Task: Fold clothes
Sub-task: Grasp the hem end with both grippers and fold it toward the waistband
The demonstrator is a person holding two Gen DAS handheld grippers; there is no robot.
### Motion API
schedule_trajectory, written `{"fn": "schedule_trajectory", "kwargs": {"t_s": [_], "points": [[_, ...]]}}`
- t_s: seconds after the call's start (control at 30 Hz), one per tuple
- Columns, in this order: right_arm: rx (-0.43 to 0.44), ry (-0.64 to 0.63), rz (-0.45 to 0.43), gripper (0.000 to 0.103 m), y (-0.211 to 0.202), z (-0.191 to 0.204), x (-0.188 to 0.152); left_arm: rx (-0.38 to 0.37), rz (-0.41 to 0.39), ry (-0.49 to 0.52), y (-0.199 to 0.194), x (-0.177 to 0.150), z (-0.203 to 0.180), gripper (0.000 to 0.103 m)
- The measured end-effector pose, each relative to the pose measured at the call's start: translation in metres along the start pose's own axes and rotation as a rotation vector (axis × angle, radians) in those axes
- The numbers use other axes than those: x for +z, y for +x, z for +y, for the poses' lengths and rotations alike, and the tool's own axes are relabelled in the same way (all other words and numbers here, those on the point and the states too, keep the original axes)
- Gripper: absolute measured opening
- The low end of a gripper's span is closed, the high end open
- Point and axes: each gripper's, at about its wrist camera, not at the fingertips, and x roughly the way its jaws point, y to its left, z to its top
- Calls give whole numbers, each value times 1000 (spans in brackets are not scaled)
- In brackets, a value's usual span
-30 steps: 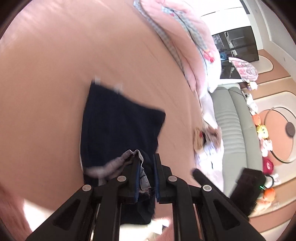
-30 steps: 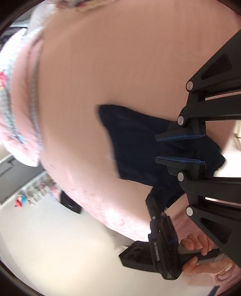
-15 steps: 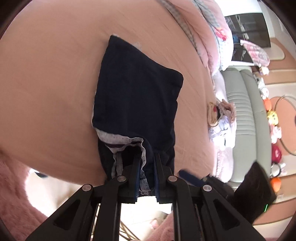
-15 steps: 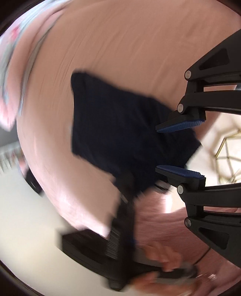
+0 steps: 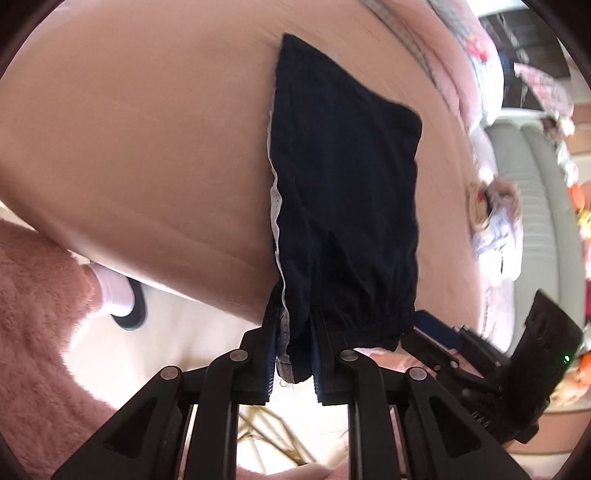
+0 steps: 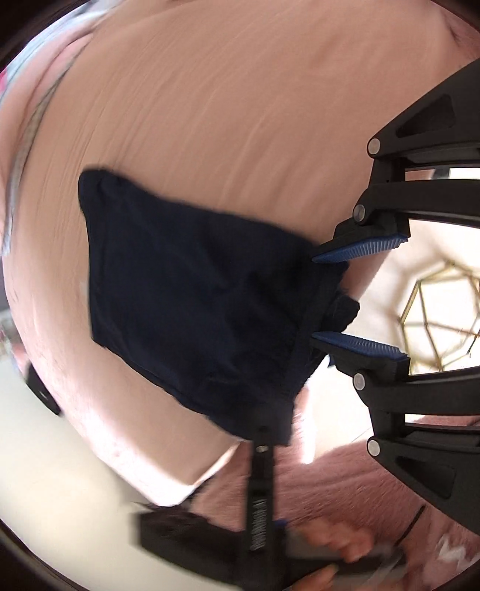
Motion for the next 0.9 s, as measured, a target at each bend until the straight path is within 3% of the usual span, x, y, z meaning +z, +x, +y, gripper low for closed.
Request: {"fn": "schedule_trajectory", "kwargs": {"t_s": [0.03,0.17,0.23,0.33,0.4,0.43,0.5,0.7,0.9], "points": [[32,50,-18,38,-4,-7,0,-22,-9,-19,-3,-1,4,18],[89,223,-52,48,1,-35,0,-148,-46,-90,-14,-5,24,50],[107,232,-10,47,13,-38,-1,-139,-39,-98,-14,-7,32,50],[150,245,11,47,24,-38,-6,-160,4,-105,-2,-10,37,50],[169,231,11,31,27,-36,-4,-173,36,-97,7,-11,37,38],[186,228,14,29,29,-34,-4,-169,43,-99,12,-12,32,35],[217,222,19,22,34,-31,-4,-169,32,-85,9,-13,28,18],[264,210,-36,21,18,-26,12,-217,-23,-27,-22,-5,11,14],[290,230,-114,21,-7,-38,48,-293,-48,-11,-34,46,0,14]]}}
